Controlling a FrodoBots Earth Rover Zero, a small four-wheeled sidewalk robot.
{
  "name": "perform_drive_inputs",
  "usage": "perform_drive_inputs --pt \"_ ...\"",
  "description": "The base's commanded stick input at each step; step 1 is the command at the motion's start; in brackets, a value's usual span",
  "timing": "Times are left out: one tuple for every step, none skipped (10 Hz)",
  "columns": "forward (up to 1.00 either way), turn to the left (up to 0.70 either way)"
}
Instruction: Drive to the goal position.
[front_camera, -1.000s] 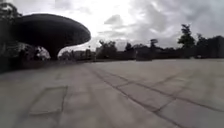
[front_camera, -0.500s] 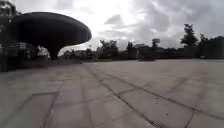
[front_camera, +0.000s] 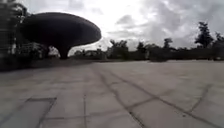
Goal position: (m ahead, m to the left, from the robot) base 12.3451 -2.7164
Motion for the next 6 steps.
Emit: perform_drive_inputs --pt "0.85 0.0" --pt "0.85 0.0" --pt "0.85 0.0" --pt "0.85 0.0" --pt "0.85 0.0" --pt "0.85 0.0"
